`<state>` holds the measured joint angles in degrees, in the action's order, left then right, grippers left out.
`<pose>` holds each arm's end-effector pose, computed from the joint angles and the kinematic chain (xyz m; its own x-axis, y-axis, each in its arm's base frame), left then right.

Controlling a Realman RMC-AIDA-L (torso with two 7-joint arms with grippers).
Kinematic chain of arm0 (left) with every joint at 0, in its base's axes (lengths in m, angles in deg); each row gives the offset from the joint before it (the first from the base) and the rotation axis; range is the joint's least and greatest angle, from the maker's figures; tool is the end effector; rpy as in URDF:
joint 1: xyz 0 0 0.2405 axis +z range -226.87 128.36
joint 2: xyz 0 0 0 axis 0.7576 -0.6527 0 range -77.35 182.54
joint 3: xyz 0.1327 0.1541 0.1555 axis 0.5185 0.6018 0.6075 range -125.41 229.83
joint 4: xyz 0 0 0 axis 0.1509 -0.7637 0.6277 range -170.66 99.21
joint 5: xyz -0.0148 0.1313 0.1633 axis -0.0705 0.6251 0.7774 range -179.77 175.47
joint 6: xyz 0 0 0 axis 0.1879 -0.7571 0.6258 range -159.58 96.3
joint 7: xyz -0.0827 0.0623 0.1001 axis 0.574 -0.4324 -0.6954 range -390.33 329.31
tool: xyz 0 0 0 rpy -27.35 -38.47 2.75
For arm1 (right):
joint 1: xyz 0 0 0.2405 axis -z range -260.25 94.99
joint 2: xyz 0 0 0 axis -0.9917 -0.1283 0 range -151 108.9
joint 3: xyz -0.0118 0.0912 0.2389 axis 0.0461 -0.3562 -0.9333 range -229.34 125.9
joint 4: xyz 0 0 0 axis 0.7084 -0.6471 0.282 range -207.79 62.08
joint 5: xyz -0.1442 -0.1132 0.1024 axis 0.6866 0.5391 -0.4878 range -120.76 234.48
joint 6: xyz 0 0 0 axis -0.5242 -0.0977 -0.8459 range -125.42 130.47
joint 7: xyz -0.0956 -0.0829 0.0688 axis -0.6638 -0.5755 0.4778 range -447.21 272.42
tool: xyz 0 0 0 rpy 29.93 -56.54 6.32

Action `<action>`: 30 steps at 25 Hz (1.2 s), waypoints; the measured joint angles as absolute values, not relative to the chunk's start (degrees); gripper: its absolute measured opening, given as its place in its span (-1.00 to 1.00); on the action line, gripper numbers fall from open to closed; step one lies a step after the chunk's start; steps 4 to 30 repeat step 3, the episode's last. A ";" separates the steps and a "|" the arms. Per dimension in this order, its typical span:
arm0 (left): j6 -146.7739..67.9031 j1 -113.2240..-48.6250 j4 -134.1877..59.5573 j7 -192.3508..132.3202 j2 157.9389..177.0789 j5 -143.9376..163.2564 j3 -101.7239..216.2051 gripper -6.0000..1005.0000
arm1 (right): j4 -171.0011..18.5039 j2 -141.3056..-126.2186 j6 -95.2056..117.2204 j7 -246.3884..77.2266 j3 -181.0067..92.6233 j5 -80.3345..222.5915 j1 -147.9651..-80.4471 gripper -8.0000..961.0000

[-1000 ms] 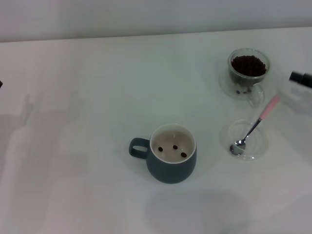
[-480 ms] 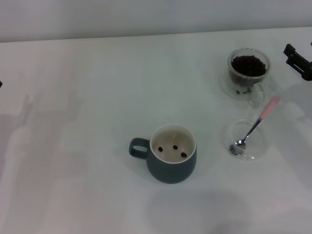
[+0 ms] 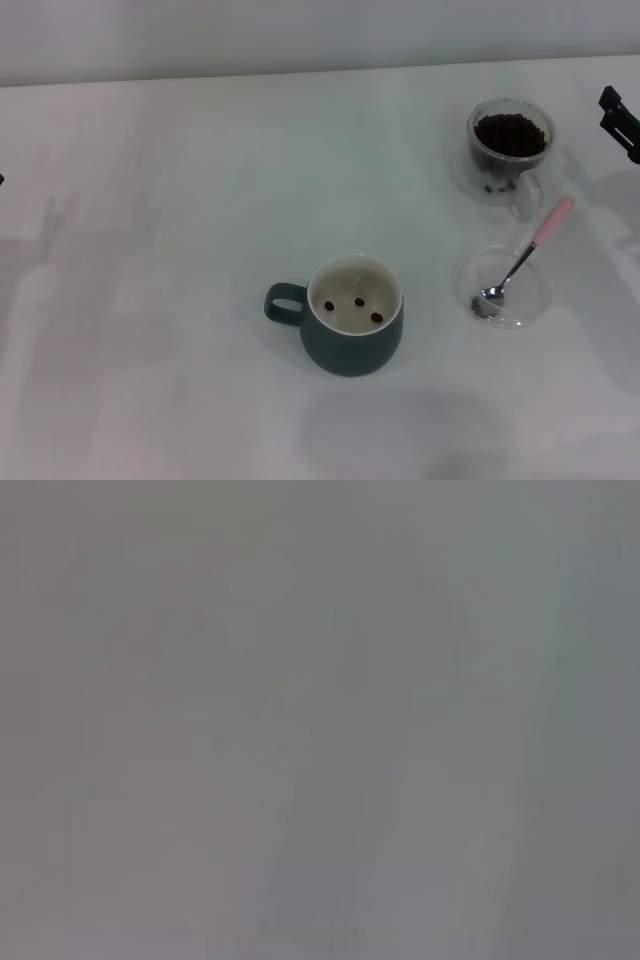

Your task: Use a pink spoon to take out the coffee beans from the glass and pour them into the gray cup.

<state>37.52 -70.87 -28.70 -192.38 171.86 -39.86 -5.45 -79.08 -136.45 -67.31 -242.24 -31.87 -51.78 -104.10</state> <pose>-0.3465 0.3098 -0.0085 0.6201 -0.0143 0.7844 0.7766 -0.1305 -0.6163 0.3846 0.3067 0.0431 0.7303 -0.0230 -0.6828 -0.6782 -0.1439 -0.7206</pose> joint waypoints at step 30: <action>37.44 -70.81 -28.67 -192.36 171.90 -39.82 -5.45 0.72 | -78.98 -136.45 -67.25 -241.82 -32.28 -51.91 -104.00 0.79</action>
